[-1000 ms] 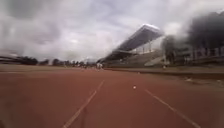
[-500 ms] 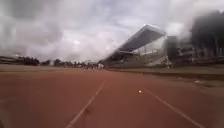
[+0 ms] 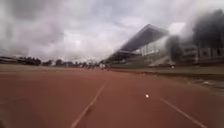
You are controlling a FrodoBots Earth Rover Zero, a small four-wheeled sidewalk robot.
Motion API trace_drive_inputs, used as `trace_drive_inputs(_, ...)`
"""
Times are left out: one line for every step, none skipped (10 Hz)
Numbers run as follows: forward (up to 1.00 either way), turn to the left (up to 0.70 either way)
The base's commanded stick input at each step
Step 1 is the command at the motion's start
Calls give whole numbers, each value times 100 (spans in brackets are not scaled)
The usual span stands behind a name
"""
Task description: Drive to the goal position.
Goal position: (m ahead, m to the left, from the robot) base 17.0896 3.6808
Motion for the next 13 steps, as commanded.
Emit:
trace_drive_inputs(85, 0)
trace_drive_inputs(85, 0)
trace_drive_inputs(85, 0)
trace_drive_inputs(85, 0)
trace_drive_inputs(85, 0)
trace_drive_inputs(85, 0)
trace_drive_inputs(85, 0)
trace_drive_inputs(85, 0)
trace_drive_inputs(85, 0)
trace_drive_inputs(85, 0)
trace_drive_inputs(85, 0)
trace_drive_inputs(85, 0)
trace_drive_inputs(85, 0)
